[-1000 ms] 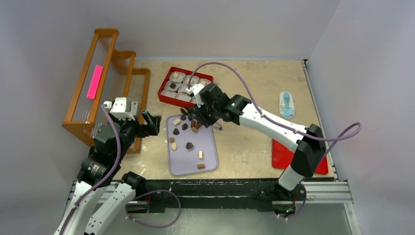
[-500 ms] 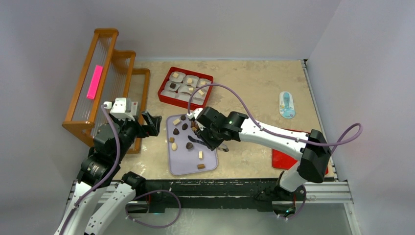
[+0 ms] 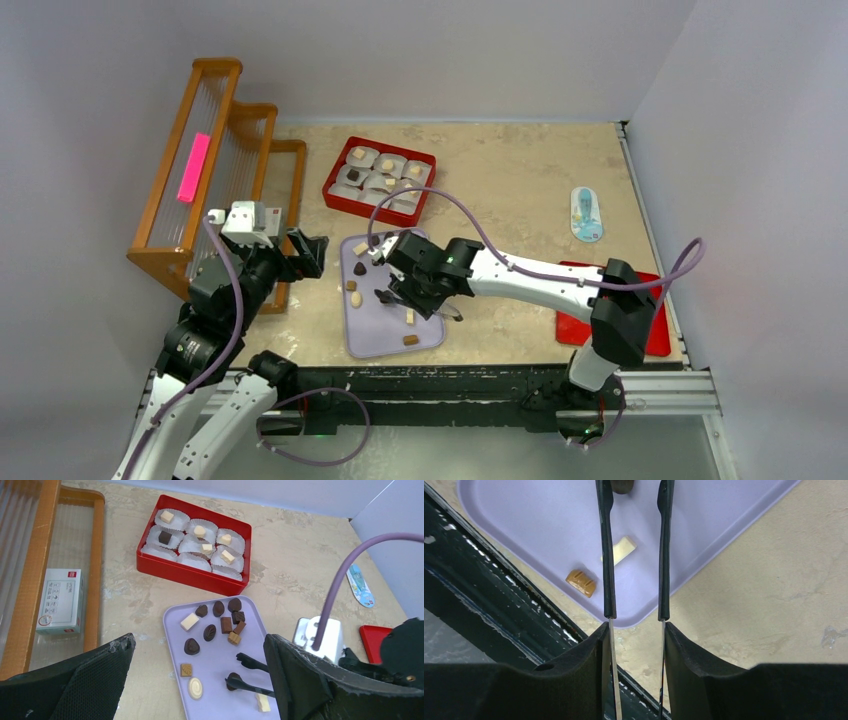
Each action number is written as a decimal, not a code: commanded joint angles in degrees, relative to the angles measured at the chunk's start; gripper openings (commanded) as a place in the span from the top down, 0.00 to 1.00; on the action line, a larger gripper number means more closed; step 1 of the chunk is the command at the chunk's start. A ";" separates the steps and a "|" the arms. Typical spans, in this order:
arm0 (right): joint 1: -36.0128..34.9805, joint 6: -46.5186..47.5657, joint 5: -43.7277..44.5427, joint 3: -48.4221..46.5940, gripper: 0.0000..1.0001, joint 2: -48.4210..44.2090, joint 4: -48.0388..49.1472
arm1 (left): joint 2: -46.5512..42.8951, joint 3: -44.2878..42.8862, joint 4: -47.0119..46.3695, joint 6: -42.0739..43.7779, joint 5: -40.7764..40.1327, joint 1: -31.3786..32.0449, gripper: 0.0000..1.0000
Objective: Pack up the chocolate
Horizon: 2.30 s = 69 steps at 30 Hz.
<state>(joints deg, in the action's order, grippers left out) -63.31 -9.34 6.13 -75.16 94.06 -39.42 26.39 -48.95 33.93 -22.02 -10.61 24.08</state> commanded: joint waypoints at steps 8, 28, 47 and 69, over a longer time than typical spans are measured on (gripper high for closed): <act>-1.17 2.20 0.03 -4.98 0.56 3.34 -1.13 | -0.78 -0.01 -2.03 -0.48 -0.31 0.18 0.00; -1.77 0.03 -0.43 -4.33 0.52 2.69 -4.17 | -1.27 -0.01 -2.12 -0.48 -0.02 0.18 0.00; -2.08 -1.45 1.43 -5.00 0.54 3.91 -6.57 | -1.73 0.00 -2.29 -0.48 0.59 0.18 0.00; -2.28 0.38 2.81 -9.55 0.77 4.01 -6.74 | -2.10 0.04 -2.12 -0.48 0.42 0.18 0.00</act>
<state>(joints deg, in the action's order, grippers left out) -65.25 -9.87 7.03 -80.84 99.88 -45.54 24.45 -48.95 33.93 -22.00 -10.59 24.08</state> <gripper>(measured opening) 0.320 0.998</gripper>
